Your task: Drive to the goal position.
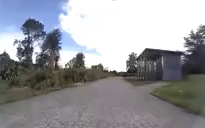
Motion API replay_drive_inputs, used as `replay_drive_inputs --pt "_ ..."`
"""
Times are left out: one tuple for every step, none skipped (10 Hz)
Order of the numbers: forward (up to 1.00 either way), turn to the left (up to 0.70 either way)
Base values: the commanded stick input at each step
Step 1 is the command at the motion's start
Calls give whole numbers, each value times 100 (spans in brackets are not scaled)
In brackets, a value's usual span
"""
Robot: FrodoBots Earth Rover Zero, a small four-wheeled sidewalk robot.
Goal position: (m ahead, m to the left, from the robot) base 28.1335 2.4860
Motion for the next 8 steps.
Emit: replay_drive_inputs --pt "85 0" --pt "85 0" --pt "85 0" --pt "85 0" --pt "85 0" --pt "85 0" --pt "85 0" --pt "85 0"
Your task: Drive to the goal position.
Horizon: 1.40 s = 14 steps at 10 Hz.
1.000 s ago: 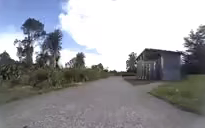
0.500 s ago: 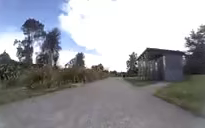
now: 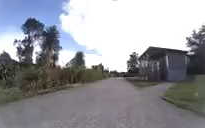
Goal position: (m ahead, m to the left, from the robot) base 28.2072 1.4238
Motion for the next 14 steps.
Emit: replay_drive_inputs --pt "85 0" --pt "85 0" --pt "85 0" --pt "85 0" --pt "85 0" --pt "85 0" --pt "85 0" --pt "85 0" --pt "85 0" --pt "85 0" --pt "85 0" --pt "85 0" --pt "85 0" --pt "85 0"
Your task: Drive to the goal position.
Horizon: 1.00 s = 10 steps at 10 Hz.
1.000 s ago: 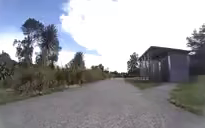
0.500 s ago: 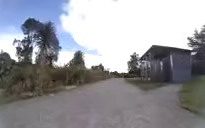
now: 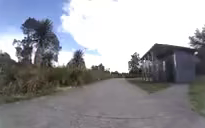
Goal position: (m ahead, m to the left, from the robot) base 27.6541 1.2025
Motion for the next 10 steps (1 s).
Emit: replay_drive_inputs --pt "85 0" --pt "85 0" --pt "85 0" --pt "85 0" --pt "85 0" --pt "85 0" --pt "85 -2" --pt "85 -15" --pt "85 -27" --pt "85 0"
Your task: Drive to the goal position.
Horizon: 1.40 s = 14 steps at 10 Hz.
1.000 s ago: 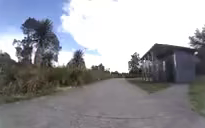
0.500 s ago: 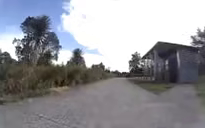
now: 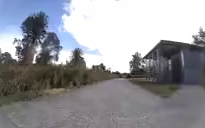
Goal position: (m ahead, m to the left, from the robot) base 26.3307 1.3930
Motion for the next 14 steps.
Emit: replay_drive_inputs --pt "85 0" --pt "85 0" --pt "85 0" --pt "85 0" --pt "85 0" --pt "85 0" --pt "85 0" --pt "85 0" --pt "85 0" --pt "85 0" --pt "85 0" --pt "85 0" --pt "85 0" --pt "85 0"
